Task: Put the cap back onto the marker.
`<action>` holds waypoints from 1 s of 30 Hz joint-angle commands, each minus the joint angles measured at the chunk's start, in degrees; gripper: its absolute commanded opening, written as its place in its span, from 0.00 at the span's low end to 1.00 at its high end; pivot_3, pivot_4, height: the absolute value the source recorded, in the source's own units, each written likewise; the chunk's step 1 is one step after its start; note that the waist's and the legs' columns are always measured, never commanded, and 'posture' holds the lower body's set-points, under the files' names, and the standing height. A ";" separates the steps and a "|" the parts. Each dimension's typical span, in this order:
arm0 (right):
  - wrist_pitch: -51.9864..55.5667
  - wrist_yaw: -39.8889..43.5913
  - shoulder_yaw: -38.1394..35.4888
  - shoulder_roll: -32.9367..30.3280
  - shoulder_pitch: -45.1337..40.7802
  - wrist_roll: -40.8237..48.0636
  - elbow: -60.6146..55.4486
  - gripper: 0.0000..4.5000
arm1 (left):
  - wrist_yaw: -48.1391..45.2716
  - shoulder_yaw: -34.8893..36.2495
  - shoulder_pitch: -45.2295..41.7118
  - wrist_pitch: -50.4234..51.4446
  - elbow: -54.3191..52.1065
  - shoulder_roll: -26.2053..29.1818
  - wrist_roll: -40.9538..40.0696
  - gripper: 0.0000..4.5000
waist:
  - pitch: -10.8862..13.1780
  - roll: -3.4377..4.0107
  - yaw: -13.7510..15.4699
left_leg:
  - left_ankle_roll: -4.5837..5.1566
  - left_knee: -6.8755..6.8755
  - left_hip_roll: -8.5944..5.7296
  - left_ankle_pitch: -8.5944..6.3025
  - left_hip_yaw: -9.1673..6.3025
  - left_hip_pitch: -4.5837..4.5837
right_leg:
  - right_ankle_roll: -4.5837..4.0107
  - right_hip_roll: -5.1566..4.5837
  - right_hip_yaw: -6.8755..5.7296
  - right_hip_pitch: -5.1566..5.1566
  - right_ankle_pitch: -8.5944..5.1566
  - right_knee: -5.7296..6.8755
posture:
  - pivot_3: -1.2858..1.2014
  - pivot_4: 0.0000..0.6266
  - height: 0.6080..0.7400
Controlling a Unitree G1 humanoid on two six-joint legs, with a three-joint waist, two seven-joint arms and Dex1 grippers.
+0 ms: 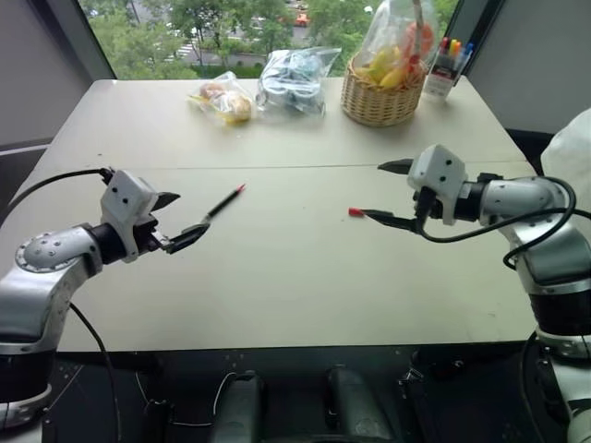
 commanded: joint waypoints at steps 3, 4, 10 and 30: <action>-0.50 -0.15 -0.56 -0.10 -0.71 0.18 -1.53 0.97 | 0.51 0.25 -0.66 -0.64 -1.39 0.05 0.50 0.98 | 0.00 0.00 0.01 | 0.00 0.00 0.00 0.00 0.00 0.00 | 0.00 0.00 0.00 0.00 0.00 0.00 | 0.52 0.24 1.00; -0.41 -0.21 -0.59 -0.02 -0.68 0.27 -1.62 0.97 | 0.56 0.16 -0.59 -0.79 -1.29 0.03 0.63 0.98 | 0.00 0.00 0.01 | 0.00 0.00 0.00 0.00 0.00 0.00 | 0.00 0.00 0.00 0.00 0.00 0.00 | 0.52 0.24 1.00; -0.40 -0.42 -0.58 0.22 -0.50 0.33 -1.73 0.97 | 1.08 -0.30 -0.87 -1.23 -0.97 -0.30 1.52 0.98 | 0.00 0.00 0.01 | 0.00 0.00 0.00 0.00 0.00 0.00 | 0.00 0.00 0.00 0.00 0.00 0.00 | 0.52 0.24 1.00; 3.30 -4.14 -1.22 1.23 4.42 0.78 -8.93 0.97 | 2.86 -10.06 -18.86 -18.67 36.66 -12.71 14.71 0.98 | 0.00 -0.02 -0.08 | 0.00 0.04 -0.04 0.00 0.00 -0.04 | 0.15 -0.01 -0.05 -0.01 0.09 0.02 | 0.52 0.24 1.00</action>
